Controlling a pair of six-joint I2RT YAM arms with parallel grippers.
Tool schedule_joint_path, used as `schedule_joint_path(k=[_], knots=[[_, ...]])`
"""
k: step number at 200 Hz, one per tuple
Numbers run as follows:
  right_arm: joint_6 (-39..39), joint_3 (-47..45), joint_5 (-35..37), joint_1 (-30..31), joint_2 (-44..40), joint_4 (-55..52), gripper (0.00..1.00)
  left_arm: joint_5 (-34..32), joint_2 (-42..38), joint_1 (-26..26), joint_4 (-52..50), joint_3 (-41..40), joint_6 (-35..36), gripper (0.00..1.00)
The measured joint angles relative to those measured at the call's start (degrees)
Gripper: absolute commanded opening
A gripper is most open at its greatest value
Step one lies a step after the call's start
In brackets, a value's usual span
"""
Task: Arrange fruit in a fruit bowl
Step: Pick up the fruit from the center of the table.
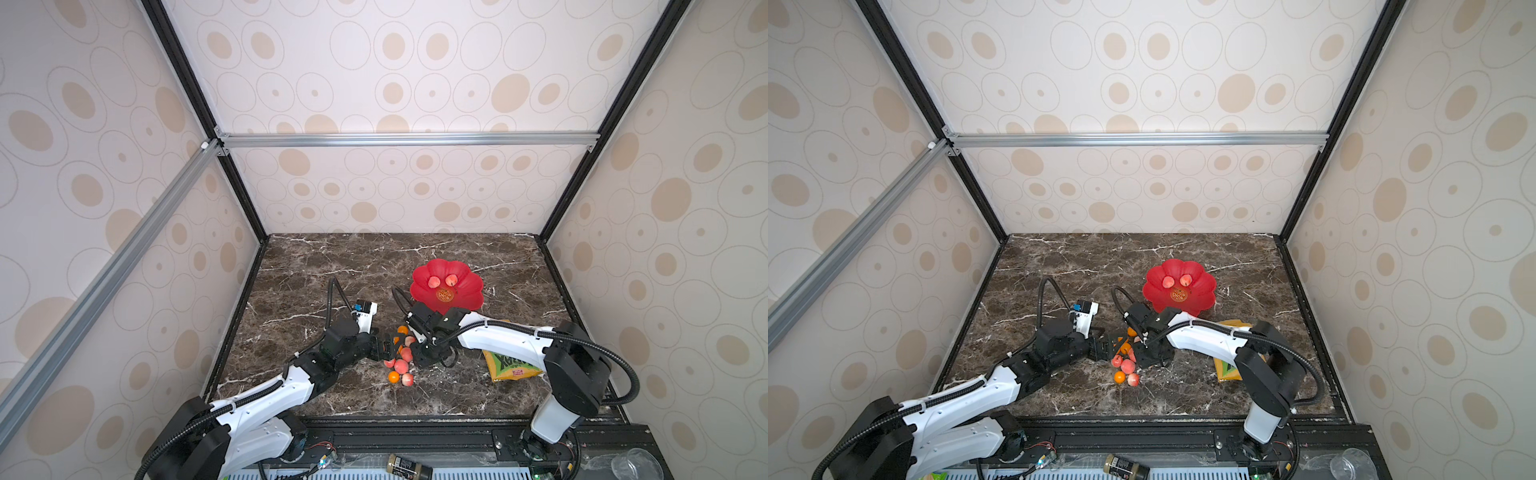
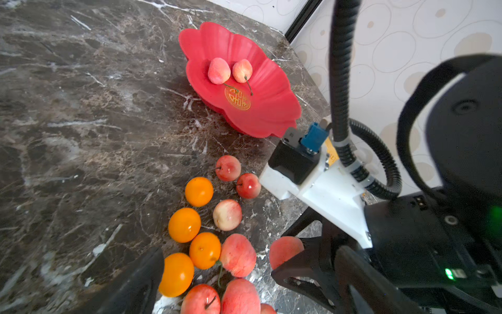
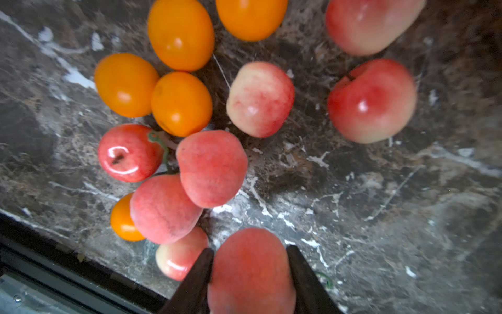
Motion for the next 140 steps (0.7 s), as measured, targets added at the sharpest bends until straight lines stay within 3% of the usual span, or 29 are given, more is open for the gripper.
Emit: schedule_joint_path(k=[67,140], knots=[[-0.5,2.3,1.7,-2.1,-3.0,-3.0,0.44,2.5,5.5,0.0,4.5,4.7,-0.4,0.99],[-3.2,3.7,1.7,-11.7,-4.0,-4.7,0.44,2.9,12.9,0.0,7.1,11.9,-0.3,0.99]])
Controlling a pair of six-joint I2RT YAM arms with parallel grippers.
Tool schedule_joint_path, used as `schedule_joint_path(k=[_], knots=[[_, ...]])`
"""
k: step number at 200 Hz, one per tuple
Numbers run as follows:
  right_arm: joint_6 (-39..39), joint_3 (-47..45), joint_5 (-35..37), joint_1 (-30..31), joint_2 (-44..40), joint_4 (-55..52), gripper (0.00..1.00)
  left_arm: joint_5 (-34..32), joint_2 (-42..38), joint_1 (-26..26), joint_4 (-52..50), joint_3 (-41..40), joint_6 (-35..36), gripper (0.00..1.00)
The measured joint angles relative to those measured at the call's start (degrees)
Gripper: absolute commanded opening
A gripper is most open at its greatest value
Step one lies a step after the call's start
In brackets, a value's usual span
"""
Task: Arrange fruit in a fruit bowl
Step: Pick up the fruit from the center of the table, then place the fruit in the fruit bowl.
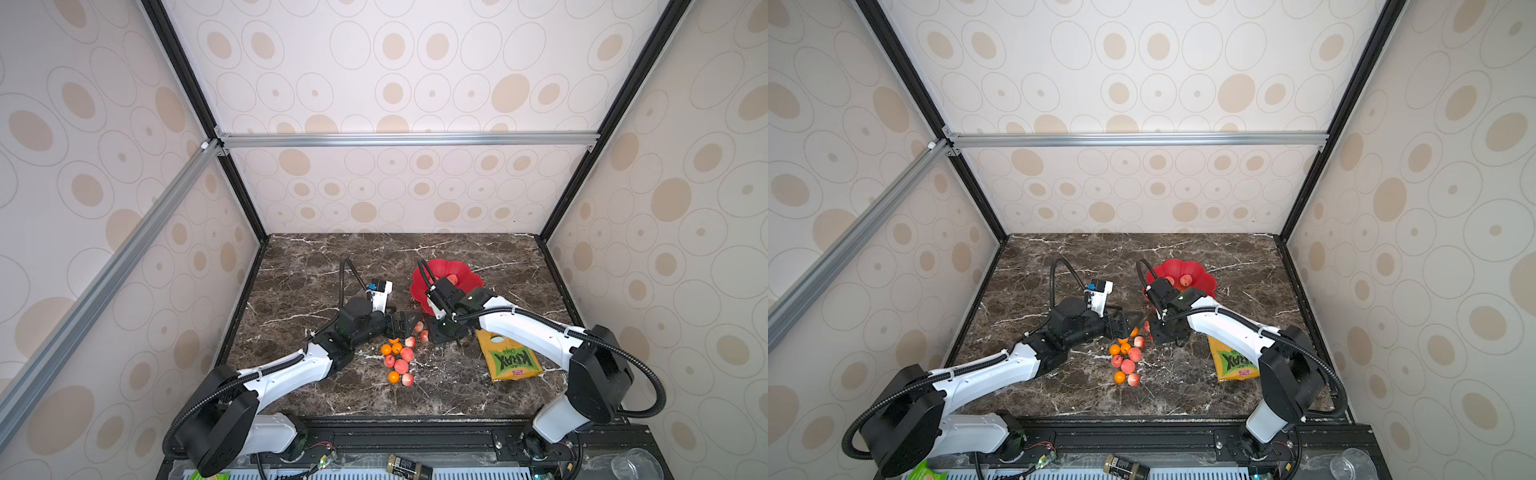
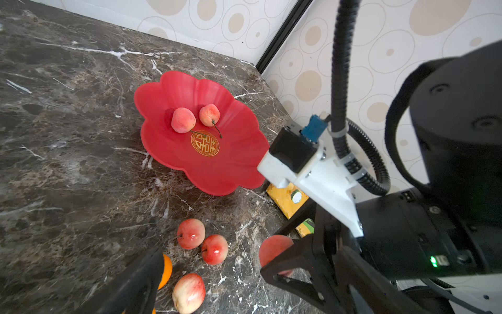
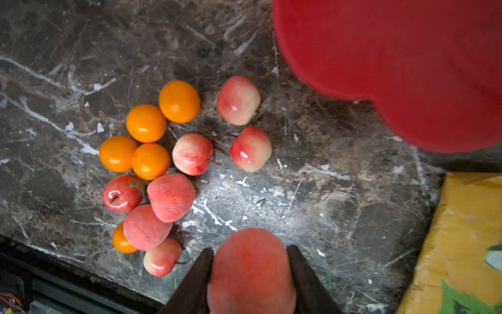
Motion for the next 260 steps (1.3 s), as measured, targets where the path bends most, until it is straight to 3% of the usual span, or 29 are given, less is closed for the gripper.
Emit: schedule_joint_path(k=[72,197,260], knots=[[-3.5,7.1,-1.2,-8.6,1.8,-1.0,0.44,1.1,8.3,0.0,-0.1,8.1,1.9,0.99],[-6.2,22.7,-1.7,-15.1,20.8,-1.7,0.43,2.6,22.3,1.5,0.5,18.7,4.2,0.99],[-6.2,28.3,-1.4,-16.8,27.9,-2.6,0.43,3.0,24.5,3.3,0.8,21.0,4.6,0.99]])
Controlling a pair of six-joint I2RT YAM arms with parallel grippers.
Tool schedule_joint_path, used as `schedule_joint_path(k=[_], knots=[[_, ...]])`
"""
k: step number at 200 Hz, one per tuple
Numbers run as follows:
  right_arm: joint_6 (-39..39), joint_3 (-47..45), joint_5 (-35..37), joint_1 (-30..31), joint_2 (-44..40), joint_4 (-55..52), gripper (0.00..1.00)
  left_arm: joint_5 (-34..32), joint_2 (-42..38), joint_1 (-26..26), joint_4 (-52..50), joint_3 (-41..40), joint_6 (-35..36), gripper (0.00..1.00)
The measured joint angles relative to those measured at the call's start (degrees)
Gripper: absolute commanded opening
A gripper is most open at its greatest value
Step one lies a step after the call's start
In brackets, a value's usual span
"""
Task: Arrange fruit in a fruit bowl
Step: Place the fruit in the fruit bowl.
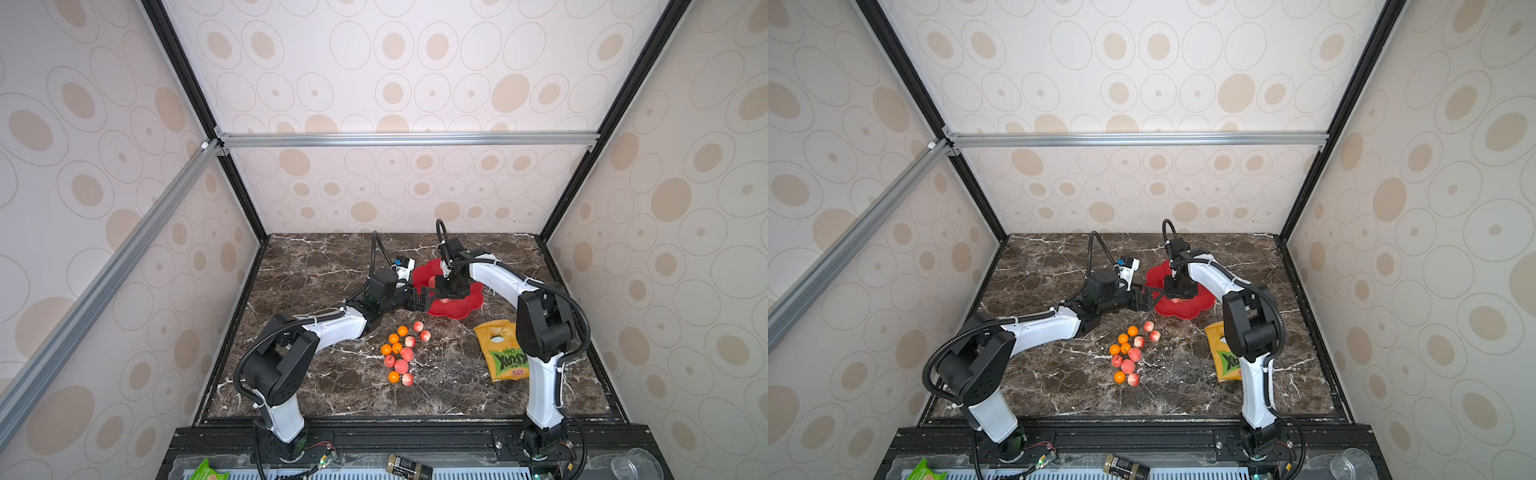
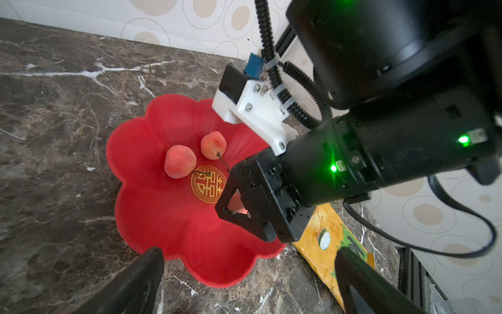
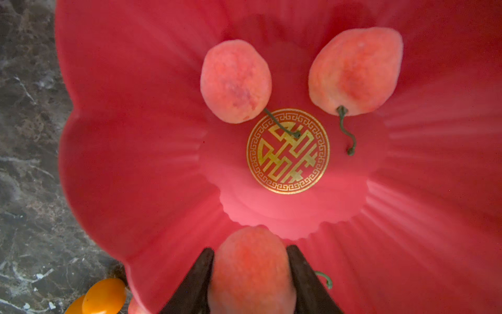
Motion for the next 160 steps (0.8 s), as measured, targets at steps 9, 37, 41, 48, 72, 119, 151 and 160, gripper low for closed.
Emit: schedule_joint_path(k=[9,37,41,48,72,119,151,160], knots=[[0.0,0.8,0.1,-0.2,0.8,-0.1,0.43,0.1,0.4,0.3,0.0,0.4,0.1,0.99],[-0.1,2.7,0.1,-0.7,2.6,-0.4,0.43,0.5,2.1,1.0,0.0,1.4,0.3,0.99],[-0.1,3.0,0.1,-0.8,2.9,-0.6,0.43,0.5,2.3,1.1,0.0,1.5,0.3,0.99],[-0.2,3.5,0.1,-0.9,3.3,-0.7,0.43,0.5,2.7,1.2,-0.1,1.8,0.3,0.99],[-0.4,5.4,0.1,-1.2,4.9,-1.3,0.43,0.8,3.6,1.6,-0.1,2.2,0.3,0.99],[-1.0,9.6,0.1,-1.9,8.6,-2.3,0.43,1.4,4.1,2.0,0.0,2.7,0.5,0.99],[-1.2,11.5,0.3,-2.2,10.4,-3.0,0.43,2.0,5.0,2.3,-0.1,3.1,0.7,0.99],[-1.2,11.8,0.3,-2.3,10.7,-3.0,0.43,2.2,5.3,2.4,-0.1,3.1,0.7,0.99]])
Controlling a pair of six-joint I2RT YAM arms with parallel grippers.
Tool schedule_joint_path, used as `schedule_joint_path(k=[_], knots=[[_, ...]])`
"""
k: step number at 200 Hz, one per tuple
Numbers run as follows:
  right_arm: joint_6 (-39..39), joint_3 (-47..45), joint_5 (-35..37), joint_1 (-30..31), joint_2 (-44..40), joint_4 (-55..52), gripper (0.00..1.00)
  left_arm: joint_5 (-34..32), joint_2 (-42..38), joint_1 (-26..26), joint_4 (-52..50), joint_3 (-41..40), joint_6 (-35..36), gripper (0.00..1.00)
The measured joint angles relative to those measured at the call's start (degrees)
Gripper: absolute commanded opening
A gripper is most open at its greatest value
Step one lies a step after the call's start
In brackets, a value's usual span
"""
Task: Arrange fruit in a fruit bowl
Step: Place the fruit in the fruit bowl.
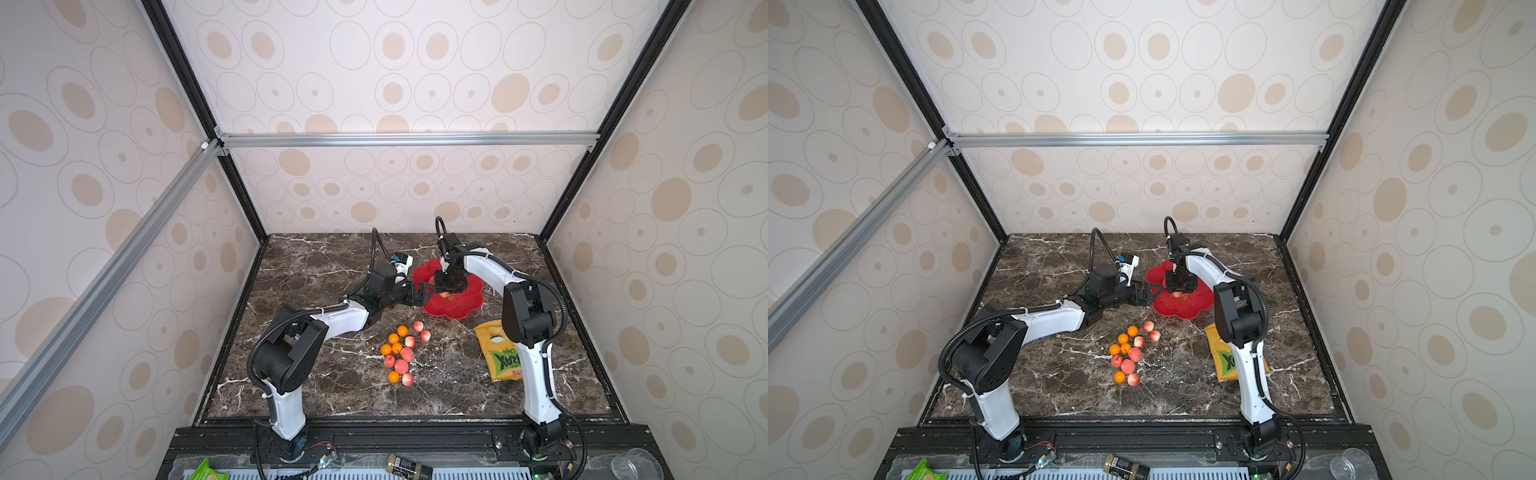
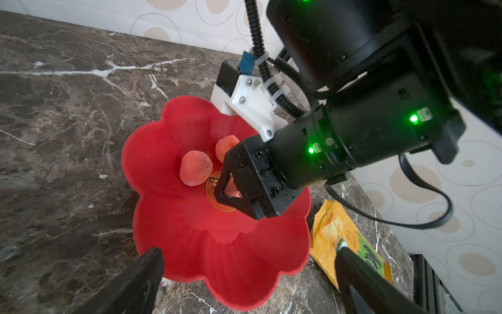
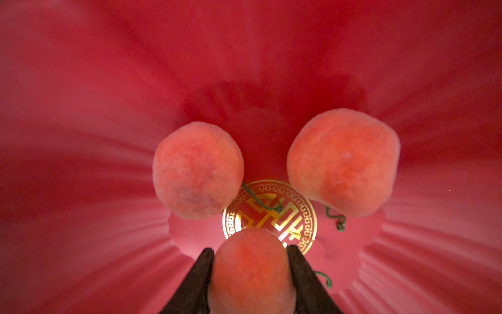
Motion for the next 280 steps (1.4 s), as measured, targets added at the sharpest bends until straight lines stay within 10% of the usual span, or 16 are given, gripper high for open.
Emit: schedule_joint_path(k=[280], knots=[[-1.3,9.2,0.0,-1.2,6.6,-3.9,0.53,1.8,1.2,1.5,0.1,0.1,0.0,0.99]])
